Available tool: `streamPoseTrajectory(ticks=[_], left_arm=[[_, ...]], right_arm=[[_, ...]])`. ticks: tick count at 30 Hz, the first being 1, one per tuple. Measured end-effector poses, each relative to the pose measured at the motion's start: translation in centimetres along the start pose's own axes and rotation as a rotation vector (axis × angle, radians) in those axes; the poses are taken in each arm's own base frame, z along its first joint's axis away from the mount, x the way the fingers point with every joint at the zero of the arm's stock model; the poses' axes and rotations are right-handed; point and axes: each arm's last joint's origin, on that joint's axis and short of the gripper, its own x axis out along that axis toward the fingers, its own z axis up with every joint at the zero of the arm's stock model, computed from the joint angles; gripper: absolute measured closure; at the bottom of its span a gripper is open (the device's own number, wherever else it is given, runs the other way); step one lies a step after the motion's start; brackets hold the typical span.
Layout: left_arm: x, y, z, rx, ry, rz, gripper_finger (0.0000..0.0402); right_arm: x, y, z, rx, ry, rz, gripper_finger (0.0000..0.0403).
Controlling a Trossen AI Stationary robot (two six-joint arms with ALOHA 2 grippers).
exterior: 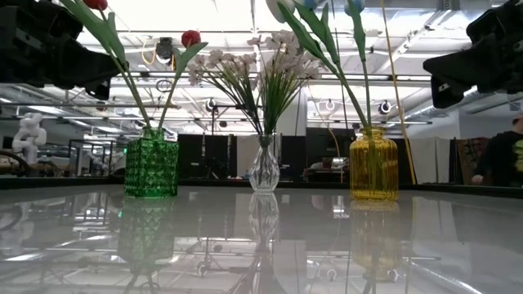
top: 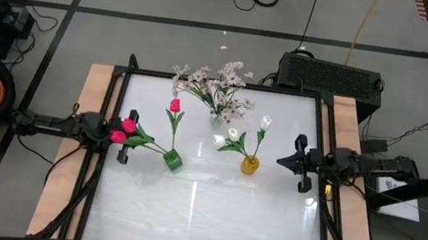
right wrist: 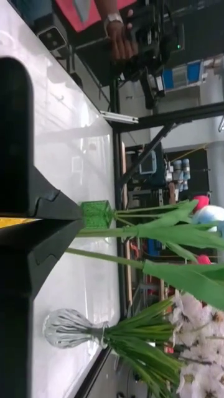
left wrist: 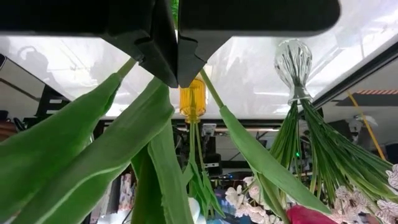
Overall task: Sort flowers into vase by color
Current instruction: Return to Home Position
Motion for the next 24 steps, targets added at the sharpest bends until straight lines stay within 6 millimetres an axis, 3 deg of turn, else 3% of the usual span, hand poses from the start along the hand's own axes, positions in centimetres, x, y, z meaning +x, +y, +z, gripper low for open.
streamPoseTrajectory(ticks=[24], left_arm=[[0.2, 0.76, -0.31, -0.001, 0.037, 0.077, 0.0401]], right_arm=[[0.02, -0.41, 0.01, 0.026, 0.0, -0.033, 0.0403]])
